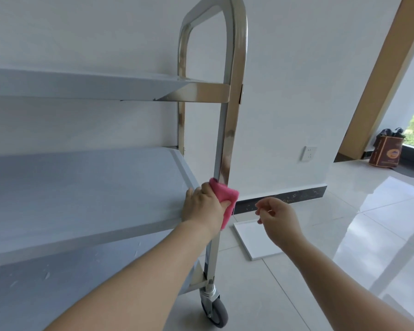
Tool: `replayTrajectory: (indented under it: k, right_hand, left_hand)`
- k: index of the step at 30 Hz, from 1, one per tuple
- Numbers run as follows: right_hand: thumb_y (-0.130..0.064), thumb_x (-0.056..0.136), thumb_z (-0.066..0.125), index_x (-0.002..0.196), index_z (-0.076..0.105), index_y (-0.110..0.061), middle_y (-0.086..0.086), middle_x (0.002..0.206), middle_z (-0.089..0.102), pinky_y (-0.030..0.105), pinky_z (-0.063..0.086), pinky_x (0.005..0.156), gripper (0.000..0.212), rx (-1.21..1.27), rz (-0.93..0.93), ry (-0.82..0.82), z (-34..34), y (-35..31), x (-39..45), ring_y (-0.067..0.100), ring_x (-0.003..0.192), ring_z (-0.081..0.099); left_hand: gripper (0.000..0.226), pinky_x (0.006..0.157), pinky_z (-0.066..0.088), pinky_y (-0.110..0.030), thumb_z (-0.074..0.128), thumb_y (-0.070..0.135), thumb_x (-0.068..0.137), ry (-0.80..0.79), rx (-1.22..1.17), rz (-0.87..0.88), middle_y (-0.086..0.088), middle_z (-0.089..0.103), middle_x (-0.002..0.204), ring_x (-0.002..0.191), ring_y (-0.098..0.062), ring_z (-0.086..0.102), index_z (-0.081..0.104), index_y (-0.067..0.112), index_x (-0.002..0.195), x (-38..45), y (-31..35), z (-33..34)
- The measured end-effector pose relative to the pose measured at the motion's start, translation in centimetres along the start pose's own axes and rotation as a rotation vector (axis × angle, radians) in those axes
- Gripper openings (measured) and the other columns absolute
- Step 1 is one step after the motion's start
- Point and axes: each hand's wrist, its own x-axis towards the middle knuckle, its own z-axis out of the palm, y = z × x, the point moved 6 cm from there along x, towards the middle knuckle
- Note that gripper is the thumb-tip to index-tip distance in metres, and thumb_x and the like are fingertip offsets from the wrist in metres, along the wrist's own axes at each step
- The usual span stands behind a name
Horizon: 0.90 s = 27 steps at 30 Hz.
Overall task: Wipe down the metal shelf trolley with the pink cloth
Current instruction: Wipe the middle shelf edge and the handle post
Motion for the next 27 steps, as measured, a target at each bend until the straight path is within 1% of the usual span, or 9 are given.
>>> replayTrajectory:
  k: [4, 7, 9, 11, 14, 17, 20, 24, 27]
  right_hand:
    - [-0.003, 0.08, 0.048, 0.071, 0.062, -0.026, 0.0, 0.071, 0.067, 0.022, 0.045, 0.055, 0.028, -0.001, -0.023, -0.031, 0.6, -0.5, 0.0, 0.025, 0.066, 0.064]
    - [-0.005, 0.081, 0.049, 0.073, 0.063, -0.028, -0.003, 0.072, 0.067, 0.02, 0.044, 0.054, 0.028, -0.016, -0.048, -0.055, 1.3, -1.1, -0.2, 0.02, 0.067, 0.065]
    - [-0.006, 0.081, 0.049, 0.072, 0.062, -0.03, -0.004, 0.072, 0.067, 0.018, 0.045, 0.051, 0.029, -0.019, -0.061, -0.065, 1.5, -1.5, -0.3, 0.02, 0.066, 0.065]
    - [-0.006, 0.081, 0.049, 0.07, 0.062, -0.031, -0.003, 0.071, 0.068, 0.013, 0.043, 0.047, 0.03, -0.012, -0.07, -0.06, 1.5, -1.9, -0.4, 0.021, 0.064, 0.064]
    - [-0.006, 0.081, 0.048, 0.07, 0.062, -0.031, -0.001, 0.069, 0.068, 0.011, 0.043, 0.047, 0.031, -0.006, -0.084, -0.054, 1.4, -2.7, -0.5, 0.02, 0.063, 0.064]
    - [-0.005, 0.081, 0.048, 0.072, 0.063, -0.03, -0.002, 0.069, 0.068, 0.019, 0.046, 0.053, 0.031, 0.012, -0.111, -0.055, 1.3, -3.7, -0.6, 0.021, 0.064, 0.064]
    - [-0.003, 0.081, 0.048, 0.073, 0.064, -0.031, -0.005, 0.069, 0.068, 0.015, 0.046, 0.051, 0.033, 0.058, -0.143, -0.043, 1.1, -5.0, -0.6, 0.02, 0.063, 0.064]
    - [0.004, 0.079, 0.046, 0.071, 0.064, -0.032, -0.011, 0.069, 0.068, 0.016, 0.048, 0.052, 0.042, 0.146, -0.24, -0.013, 0.3, -8.1, -1.2, 0.014, 0.057, 0.063]
    - [0.004, 0.081, 0.047, 0.079, 0.063, -0.034, -0.013, 0.074, 0.068, 0.019, 0.05, 0.059, 0.042, 0.225, -0.344, 0.02, -0.6, -11.5, -1.8, 0.009, 0.06, 0.064]
  left_hand:
    - [0.06, 0.098, 0.039, -0.038, 0.044, 0.055, 0.088, 0.001, -0.091, -0.019, -0.01, 0.054, 0.118, 0.111, -0.026, 0.045, 0.037, 0.009, 0.125, 0.2, 0.0, -0.5]
    - [0.058, 0.081, 0.046, -0.035, 0.044, 0.054, 0.089, 0.039, -0.224, 0.005, -0.01, 0.056, 0.115, 0.101, -0.027, 0.053, 0.036, 0.011, 0.126, 0.3, 0.6, -2.0]
    - [0.056, 0.074, 0.044, -0.032, 0.045, 0.051, 0.09, 0.105, -0.329, 0.053, -0.006, 0.057, 0.116, 0.096, -0.025, 0.056, 0.033, 0.012, 0.13, 1.3, 1.8, -4.1]
    - [0.057, 0.07, 0.04, -0.03, 0.045, 0.048, 0.091, 0.178, -0.415, 0.103, -0.001, 0.054, 0.108, 0.088, -0.019, 0.053, 0.031, 0.011, 0.131, 2.7, 3.6, -6.8]
    - [0.053, 0.07, 0.04, -0.031, 0.045, 0.045, 0.092, 0.225, -0.515, 0.145, 0.002, 0.047, 0.1, 0.084, -0.018, 0.049, 0.032, 0.008, 0.128, 4.2, 5.5, -10.0]
    - [0.053, 0.072, 0.042, -0.03, 0.045, 0.044, 0.093, 0.208, -0.555, 0.162, -0.002, 0.051, 0.11, 0.089, -0.018, 0.051, 0.03, 0.009, 0.13, 3.8, 5.4, -10.3]
    - [0.054, 0.075, 0.044, -0.03, 0.046, 0.044, 0.092, 0.199, -0.551, 0.166, -0.007, 0.051, 0.121, 0.098, -0.022, 0.054, 0.029, 0.012, 0.132, 3.1, 4.3, -9.6]
    - [0.052, 0.076, 0.046, -0.03, 0.047, 0.046, 0.091, 0.2, -0.594, 0.182, -0.003, 0.051, 0.117, 0.1, -0.022, 0.055, 0.03, 0.016, 0.13, 2.1, 3.1, -9.6]
    - [0.05, 0.077, 0.049, -0.032, 0.048, 0.046, 0.09, 0.203, -0.631, 0.201, -0.002, 0.052, 0.118, 0.097, -0.02, 0.056, 0.03, 0.02, 0.129, 0.6, 1.8, -9.9]
